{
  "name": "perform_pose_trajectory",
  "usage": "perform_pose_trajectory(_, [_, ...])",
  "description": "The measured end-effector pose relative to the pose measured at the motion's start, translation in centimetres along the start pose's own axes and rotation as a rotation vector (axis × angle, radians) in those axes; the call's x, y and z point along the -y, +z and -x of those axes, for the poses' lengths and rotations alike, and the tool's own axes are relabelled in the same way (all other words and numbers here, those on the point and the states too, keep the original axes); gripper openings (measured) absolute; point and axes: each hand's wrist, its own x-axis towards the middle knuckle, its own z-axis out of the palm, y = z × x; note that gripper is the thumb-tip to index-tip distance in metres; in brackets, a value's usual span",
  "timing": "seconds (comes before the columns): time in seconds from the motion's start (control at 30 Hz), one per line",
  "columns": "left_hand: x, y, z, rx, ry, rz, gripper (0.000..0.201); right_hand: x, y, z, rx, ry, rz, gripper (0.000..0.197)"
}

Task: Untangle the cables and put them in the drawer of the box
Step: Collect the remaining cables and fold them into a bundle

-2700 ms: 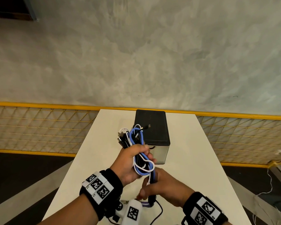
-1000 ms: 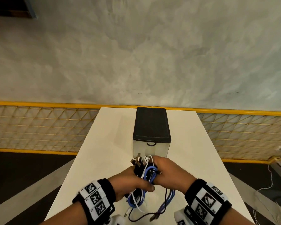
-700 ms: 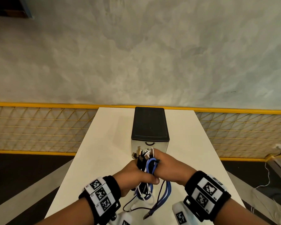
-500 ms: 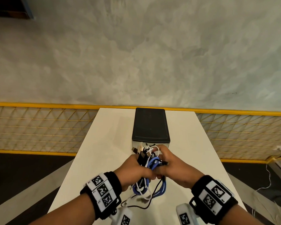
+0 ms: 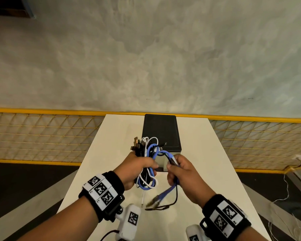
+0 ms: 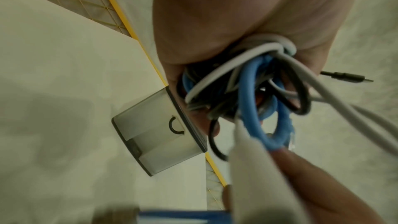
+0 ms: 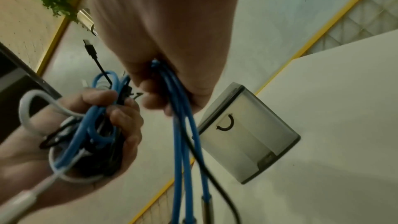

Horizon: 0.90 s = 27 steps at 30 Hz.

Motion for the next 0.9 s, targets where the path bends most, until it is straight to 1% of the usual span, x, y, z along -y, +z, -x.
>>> perform_pose_trajectory(0.03, [0.1, 0.0, 0.1, 0.012, -0.014, -0.002, 0.008, 0.1, -0.1, -0.1, -0.038, -0.002, -0.022, 0.006])
perform_pose_trajectory(0.17, [0.6, 0.4, 0.7, 0.093, -0.046, -0.020, 0.014, 0.7, -0.2, -0.5, -0.091, 0.057, -0.134, 0.013])
perform_pose_trajectory(0.23, [0.8, 1.0, 0.9, 0.119, -0.028, -0.052, 0.018, 1.3, -0.2, -0.4, -0.083, 0.107, -0.266, 0.019])
perform_pose_trajectory(0.3, [1.4, 1.7, 0.9, 0.146, 0.012, -0.075, 0.028, 1.8, -0.1, -0.2, -0.059, 0.134, -0.355, 0.018])
perform_pose_trajectory(0.33, [1.7, 2.0, 0.9, 0.150, 0.028, -0.085, 0.031, 2.0, 0.2, -0.1, -0.050, 0.149, -0.363, 0.018])
perform_pose_trajectory(0.4, [2.2, 2.5, 1.1, 0.156, 0.045, -0.105, 0.029, 2.5, 1.1, 0.2, -0.005, 0.171, -0.341, 0.024])
perform_pose_trajectory(0.5, [2.6, 3.2, 1.3, 0.150, 0.060, -0.064, 0.026, 2.4, 2.2, 0.1, -0.003, 0.163, -0.254, 0.033])
perform_pose_trajectory(0.53, [2.5, 3.3, 1.3, 0.131, 0.067, -0.045, 0.026, 2.4, 2.3, -0.1, -0.004, 0.158, -0.250, 0.038])
perform_pose_trajectory(0.6, [2.4, 3.4, 1.2, 0.108, 0.093, -0.034, 0.025, 2.1, 2.2, -0.5, -0.001, 0.165, -0.279, 0.058])
perform_pose_trajectory(0.63, [2.5, 3.4, 1.1, 0.108, 0.102, -0.034, 0.024, 2.2, 2.2, -0.5, 0.034, 0.179, -0.269, 0.061])
perform_pose_trajectory(0.7, [2.6, 3.4, 1.1, 0.101, 0.108, -0.021, 0.024, 2.2, 2.0, -0.7, 0.081, 0.204, -0.175, 0.061])
perform_pose_trajectory(0.77, [2.7, 3.3, 1.1, 0.095, 0.114, -0.009, 0.025, 2.0, 1.8, -0.8, 0.063, 0.220, -0.072, 0.071])
perform_pose_trajectory(0.8, [2.8, 3.2, 1.0, 0.095, 0.114, -0.005, 0.026, 1.7, 1.6, -0.8, 0.065, 0.225, -0.038, 0.083])
perform_pose_trajectory(0.87, [3.0, 3.3, 0.9, 0.087, 0.101, 0.019, 0.027, 0.8, 1.5, -1.3, 0.075, 0.261, 0.004, 0.116])
perform_pose_trajectory(0.9, [3.2, 3.3, 0.9, 0.074, 0.094, 0.033, 0.026, 0.5, 1.5, -1.5, 0.070, 0.284, 0.010, 0.127])
